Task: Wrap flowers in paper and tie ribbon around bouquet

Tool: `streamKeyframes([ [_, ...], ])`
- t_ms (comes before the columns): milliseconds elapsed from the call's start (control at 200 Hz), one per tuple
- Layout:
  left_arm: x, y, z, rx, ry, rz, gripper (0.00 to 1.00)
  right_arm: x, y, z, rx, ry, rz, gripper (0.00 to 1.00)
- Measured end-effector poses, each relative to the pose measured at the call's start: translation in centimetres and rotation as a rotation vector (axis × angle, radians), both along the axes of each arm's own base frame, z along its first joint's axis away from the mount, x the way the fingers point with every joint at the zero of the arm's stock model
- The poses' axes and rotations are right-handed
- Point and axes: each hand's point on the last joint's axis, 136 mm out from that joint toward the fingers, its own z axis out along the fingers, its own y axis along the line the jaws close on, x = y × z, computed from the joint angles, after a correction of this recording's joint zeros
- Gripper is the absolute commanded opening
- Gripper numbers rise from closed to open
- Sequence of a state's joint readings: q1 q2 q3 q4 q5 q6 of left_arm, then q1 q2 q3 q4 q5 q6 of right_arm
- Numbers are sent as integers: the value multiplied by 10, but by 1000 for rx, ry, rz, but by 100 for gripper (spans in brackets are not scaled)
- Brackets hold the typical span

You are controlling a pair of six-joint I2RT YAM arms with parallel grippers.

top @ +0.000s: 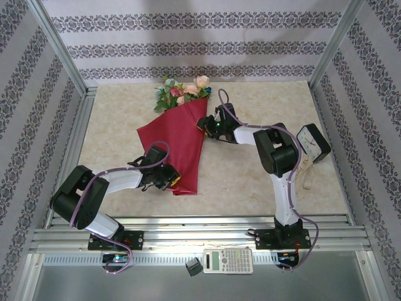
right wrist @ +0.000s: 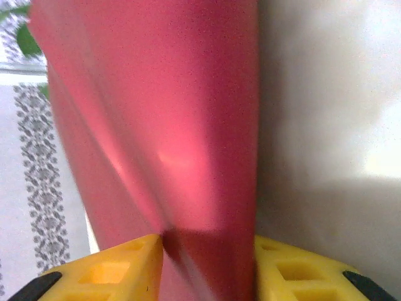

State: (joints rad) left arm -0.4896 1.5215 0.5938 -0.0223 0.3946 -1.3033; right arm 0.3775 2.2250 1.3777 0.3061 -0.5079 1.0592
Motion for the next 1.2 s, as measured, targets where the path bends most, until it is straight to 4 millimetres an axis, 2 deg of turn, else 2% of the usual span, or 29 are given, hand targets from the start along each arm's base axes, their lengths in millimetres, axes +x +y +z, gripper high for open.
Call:
streamKeyframes([
  [40,0,0,0,1,-1,-2,17,8,0,-2,8,-2,-11,25],
  [85,0,0,0,3,0,-5,17,16,-2,-7,17,2,-30,5],
  [105,0,0,0,4,-1,-7,17,19,-3,-9,16,2,-33,0],
  [175,0,0,0,6,-3,-11,17,23,-4,-20,35,29,-41,0],
  [235,1,1,0,10,-9,-10,17,26,-4,-18,47,34,-47,0],
  [275,2,1,0,11,-7,-10,17,27,-4,-18,51,35,-51,22],
  [300,2,2,-1,12,-7,-10,16,29,-3,-17,53,34,-52,32],
  [330,3,2,0,11,-8,-9,17,30,-1,-16,65,41,-55,38],
  [375,3,2,0,14,-6,-11,17,36,0,-8,82,29,-55,40],
  [450,3,2,-1,18,-2,-15,17,56,1,2,91,-16,-85,38],
  [520,3,2,-1,22,1,-21,17,70,-1,1,97,-30,-112,28],
  [570,3,2,-1,24,3,-24,17,77,-3,-4,97,-29,-129,17],
  [614,3,2,-1,23,7,-24,17,83,-6,-10,99,-21,-146,0],
  [659,4,2,-1,23,7,-24,16,84,-5,-15,107,-7,-147,0],
  [719,6,3,-1,24,6,-21,17,87,-6,-12,112,-13,-143,0],
  [779,7,3,-1,23,7,-19,17,89,-4,-11,116,-14,-141,28],
  [804,7,3,-1,23,8,-19,16,89,-3,-11,115,-16,-141,32],
  [844,7,3,-1,23,8,-19,16,91,-3,-9,123,-13,-145,34],
  [884,7,3,-1,23,8,-19,16,95,-4,-3,127,-27,-152,28],
  [944,7,3,-1,24,8,-21,16,103,-8,2,126,-48,-167,5],
  [964,7,3,-1,24,9,-21,16,105,-9,3,131,-46,-173,0],
  [1104,8,3,-1,25,7,-22,17,107,-14,-6,122,-25,-181,0],
  [1134,8,3,-1,25,6,-24,16,107,-15,-8,120,-21,-183,15],
  [1164,8,2,-1,27,6,-27,16,107,-17,-9,116,-17,-184,34],
  [1199,9,2,-1,29,7,-31,16,107,-18,-10,115,-13,-186,42],
])
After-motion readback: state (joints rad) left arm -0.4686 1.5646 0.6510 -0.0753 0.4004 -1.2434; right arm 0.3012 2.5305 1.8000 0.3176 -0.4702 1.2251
